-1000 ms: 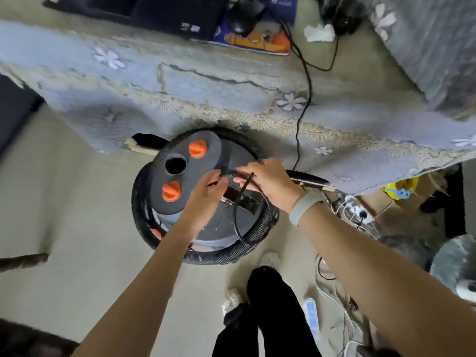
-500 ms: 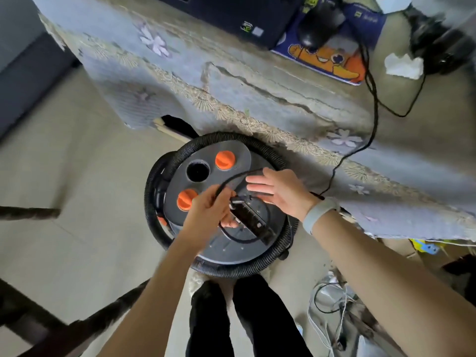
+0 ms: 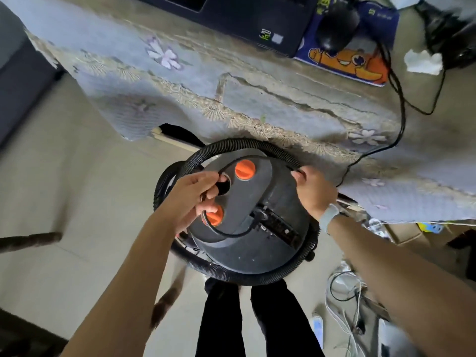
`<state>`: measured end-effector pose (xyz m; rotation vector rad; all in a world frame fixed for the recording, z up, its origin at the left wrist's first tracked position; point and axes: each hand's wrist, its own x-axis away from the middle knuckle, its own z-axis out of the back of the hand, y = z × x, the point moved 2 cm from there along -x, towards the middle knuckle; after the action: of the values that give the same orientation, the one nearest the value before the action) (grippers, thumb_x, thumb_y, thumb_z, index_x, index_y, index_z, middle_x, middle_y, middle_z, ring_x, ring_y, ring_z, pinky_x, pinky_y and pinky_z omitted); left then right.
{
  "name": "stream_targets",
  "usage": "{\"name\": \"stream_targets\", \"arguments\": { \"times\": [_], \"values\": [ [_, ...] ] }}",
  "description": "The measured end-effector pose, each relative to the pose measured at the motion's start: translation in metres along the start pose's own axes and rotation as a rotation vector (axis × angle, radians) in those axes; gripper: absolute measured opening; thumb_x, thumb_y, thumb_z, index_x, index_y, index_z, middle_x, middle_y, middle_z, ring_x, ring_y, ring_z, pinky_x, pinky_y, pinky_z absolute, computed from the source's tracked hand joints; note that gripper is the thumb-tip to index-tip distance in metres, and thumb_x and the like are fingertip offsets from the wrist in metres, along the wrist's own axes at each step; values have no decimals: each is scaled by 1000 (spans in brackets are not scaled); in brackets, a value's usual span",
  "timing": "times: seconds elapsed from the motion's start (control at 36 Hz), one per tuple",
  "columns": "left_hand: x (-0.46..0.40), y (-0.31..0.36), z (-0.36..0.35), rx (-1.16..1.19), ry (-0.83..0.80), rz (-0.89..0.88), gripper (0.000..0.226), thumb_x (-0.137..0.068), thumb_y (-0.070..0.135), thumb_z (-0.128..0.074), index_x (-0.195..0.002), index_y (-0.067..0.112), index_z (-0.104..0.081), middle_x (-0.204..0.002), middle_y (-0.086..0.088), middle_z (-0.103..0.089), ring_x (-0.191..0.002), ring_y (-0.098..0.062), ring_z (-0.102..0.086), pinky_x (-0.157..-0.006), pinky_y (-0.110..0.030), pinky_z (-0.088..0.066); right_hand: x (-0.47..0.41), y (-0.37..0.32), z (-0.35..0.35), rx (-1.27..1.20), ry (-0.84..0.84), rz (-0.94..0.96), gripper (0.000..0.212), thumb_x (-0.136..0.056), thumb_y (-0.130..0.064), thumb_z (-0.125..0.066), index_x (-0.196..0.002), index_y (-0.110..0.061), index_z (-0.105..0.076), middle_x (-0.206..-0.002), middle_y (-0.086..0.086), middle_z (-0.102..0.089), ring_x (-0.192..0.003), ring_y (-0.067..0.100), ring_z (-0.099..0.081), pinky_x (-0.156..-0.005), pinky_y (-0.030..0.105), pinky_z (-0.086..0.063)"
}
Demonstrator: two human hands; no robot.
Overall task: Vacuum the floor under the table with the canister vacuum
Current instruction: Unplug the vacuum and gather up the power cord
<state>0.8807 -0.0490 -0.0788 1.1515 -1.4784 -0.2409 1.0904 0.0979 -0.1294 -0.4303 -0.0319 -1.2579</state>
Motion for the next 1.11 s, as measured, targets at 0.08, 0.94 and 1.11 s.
{"name": "stream_targets", "arguments": {
  "times": [0.08, 0.94, 1.11],
  "values": [
    [10, -5, 7, -172, -63, 3, 17, -97, 10, -45, -91, 4, -60, -48, 11, -31, -43, -6, -28, -52, -23, -28, -7, 13, 13, 53, 50, -97, 35, -100, -33, -41, -101, -6, -64, -100, 19, -64, -94, 38, -59, -63, 33, -34],
    [-112, -14, 54, -179, 436, -178, 17, -96, 20, -52, -93, 16, -68, -55, 2, -42, -52, -11, -39, -48, -12, -42, 5, -36, -59, -70, 31, -28, 43, -98, -10, -43, -139, 0, -43, -121, 28, -51, -112, 44, -49, -94, 43, -41],
    [-129, -15, 55, -284, 397, -169, 16, -92, 20, -57, -83, 21, -70, -50, 6, -46, -50, -13, -40, -50, -26, -34, -14, -28, -50, 139, -34, -39, 41, -99, -15, -39, -139, -16, -45, -127, 12, -54, -118, 33, -47, -88, 42, -47]
  ]
}}
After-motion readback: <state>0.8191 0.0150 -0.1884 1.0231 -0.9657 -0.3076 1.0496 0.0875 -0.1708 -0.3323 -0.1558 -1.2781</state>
